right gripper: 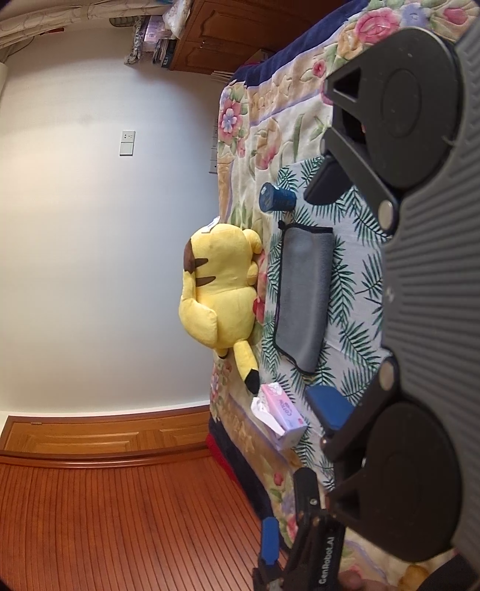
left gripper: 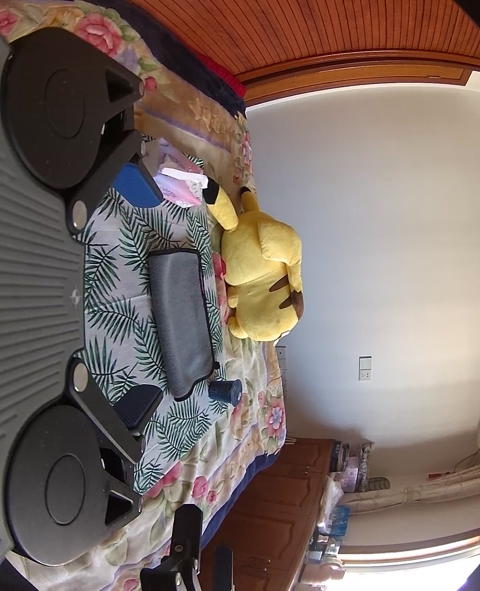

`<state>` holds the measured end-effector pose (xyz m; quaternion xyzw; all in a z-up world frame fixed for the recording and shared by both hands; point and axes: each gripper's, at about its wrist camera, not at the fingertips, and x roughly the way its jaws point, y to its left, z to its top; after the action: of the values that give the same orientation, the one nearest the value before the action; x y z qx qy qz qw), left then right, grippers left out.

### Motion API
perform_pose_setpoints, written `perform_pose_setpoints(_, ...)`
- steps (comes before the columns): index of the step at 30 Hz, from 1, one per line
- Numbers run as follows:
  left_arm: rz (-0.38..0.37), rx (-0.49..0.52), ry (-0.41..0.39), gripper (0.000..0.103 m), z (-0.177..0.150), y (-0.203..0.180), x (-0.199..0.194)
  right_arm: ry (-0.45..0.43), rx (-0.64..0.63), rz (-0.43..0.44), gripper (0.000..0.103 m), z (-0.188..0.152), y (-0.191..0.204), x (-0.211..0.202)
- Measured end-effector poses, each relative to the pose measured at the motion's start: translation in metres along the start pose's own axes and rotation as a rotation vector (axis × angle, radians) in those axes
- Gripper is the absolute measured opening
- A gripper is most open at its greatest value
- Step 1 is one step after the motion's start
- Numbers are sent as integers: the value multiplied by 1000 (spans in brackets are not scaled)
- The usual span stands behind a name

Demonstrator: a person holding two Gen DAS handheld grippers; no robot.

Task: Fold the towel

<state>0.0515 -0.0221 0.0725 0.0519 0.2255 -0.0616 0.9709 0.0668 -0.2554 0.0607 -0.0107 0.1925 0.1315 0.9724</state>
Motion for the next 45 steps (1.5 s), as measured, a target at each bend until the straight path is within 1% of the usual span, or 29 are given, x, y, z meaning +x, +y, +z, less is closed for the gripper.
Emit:
perform_pose_setpoints(8,-8,25,28,87,-28,-7,-5,19,35,-10,103,-24,-1,-3)
perform_pose_setpoints(21,-5,10,49,87,-65,-13,0,58,30,-32,103,-68,6,-9)
perform_pose_setpoints(29,15,-26,47,87,-83,-12,2,56,22,-43,103,-80,8,-6)
perform_pose_setpoints(39,45,-17,11,87,-92,-13,6,36,55,-67,103,-87,1,-2)
perform_pose_setpoints(45,47,-15,18,87,-95,-13,10,30,44,-81,103,-89,3,0)
